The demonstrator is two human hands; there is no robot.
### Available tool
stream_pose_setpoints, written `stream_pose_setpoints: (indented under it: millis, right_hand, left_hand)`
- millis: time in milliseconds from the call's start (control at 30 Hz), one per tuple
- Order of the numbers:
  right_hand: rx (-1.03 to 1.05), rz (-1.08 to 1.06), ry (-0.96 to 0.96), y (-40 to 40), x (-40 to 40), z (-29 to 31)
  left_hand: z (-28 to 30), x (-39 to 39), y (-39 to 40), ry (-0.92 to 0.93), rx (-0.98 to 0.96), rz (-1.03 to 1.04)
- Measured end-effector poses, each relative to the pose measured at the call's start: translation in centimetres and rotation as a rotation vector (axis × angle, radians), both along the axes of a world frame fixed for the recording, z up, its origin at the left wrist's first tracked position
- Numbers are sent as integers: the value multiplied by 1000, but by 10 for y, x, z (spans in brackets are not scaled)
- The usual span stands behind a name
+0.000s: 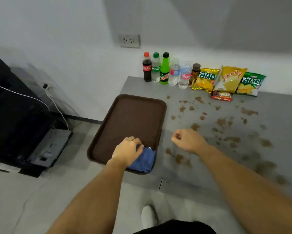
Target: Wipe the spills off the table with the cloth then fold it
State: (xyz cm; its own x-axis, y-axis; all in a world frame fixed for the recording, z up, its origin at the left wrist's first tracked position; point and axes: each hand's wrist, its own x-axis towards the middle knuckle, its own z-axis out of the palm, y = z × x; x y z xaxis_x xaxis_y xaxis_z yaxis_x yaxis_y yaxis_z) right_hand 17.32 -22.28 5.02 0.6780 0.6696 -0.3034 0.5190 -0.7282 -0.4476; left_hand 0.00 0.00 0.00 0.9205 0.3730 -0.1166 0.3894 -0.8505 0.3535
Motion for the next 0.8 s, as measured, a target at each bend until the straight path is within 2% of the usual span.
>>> stream_pose_setpoints:
  millis: [133, 467, 567, 800]
  right_hand:
    - [-23, -70, 16, 2, -7, -8]
    - [-46, -165, 35, 1, 3, -17]
    - [-27, -204, 21, 0, 5, -19]
    - [35, -258, 112, 12, -3, -22]
  left_hand:
    - [-22, -8, 12, 100, 56, -161]
    - [-43, 0, 21, 196, 184, -326]
    - [-43, 1, 23, 180, 74, -318]
    - [-20, 13, 28, -23, -388, 66]
